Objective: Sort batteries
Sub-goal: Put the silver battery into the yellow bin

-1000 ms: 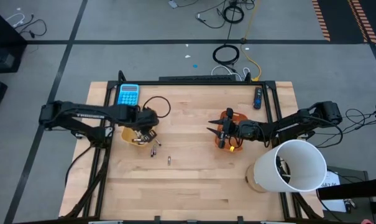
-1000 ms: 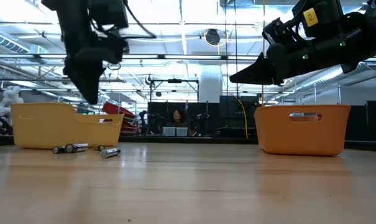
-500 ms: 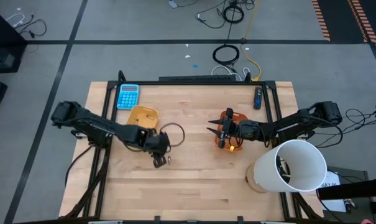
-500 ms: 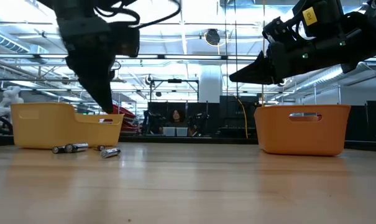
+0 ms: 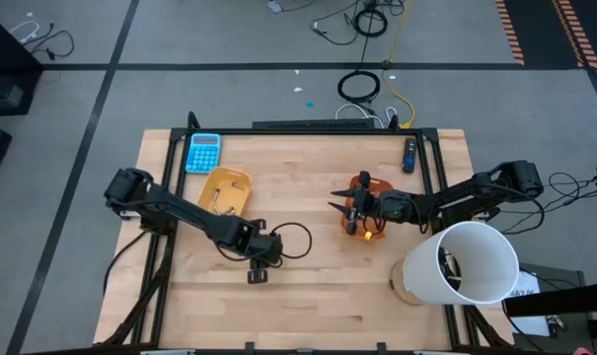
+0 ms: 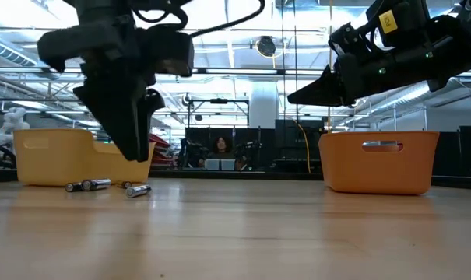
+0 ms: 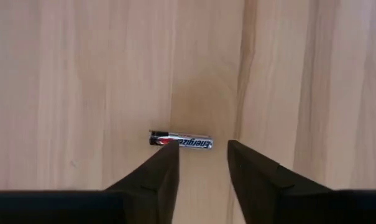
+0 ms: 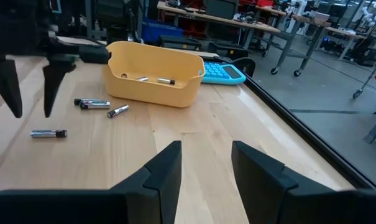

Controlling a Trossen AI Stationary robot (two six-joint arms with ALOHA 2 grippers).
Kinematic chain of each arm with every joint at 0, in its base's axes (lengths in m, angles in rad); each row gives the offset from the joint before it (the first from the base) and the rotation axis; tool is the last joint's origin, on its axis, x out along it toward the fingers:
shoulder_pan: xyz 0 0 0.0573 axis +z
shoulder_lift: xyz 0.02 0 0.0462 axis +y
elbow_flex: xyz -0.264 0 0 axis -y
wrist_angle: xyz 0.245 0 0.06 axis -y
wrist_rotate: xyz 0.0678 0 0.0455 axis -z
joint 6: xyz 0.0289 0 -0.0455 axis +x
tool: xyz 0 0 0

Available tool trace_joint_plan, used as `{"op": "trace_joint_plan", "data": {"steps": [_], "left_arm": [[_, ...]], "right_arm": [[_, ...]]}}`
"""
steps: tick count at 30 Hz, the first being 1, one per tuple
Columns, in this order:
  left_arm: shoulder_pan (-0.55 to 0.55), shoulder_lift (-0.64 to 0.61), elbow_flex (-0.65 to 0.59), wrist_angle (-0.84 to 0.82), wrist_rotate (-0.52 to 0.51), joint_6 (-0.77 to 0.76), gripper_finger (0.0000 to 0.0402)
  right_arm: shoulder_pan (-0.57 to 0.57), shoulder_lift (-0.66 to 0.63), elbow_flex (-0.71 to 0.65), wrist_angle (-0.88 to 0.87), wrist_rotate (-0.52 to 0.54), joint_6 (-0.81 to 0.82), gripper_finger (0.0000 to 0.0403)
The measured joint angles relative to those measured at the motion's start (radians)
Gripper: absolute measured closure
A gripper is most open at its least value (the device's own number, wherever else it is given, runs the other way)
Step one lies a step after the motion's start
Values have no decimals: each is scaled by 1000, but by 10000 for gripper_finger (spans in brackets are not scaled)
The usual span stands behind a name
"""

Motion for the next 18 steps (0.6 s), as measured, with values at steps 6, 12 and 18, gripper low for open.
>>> {"op": "trace_joint_plan", "data": {"steps": [6,12,18], "left_arm": [[-7,11,0,0,-10,56,183],[-19,11,1,-6,-36,312,174],[-14,17,1,-7,-38,516,180]], "right_arm": [[0,0,0,1,0,0,271],[0,0,0,5,0,0,271],[0,0,0,6,0,0,271]]}}
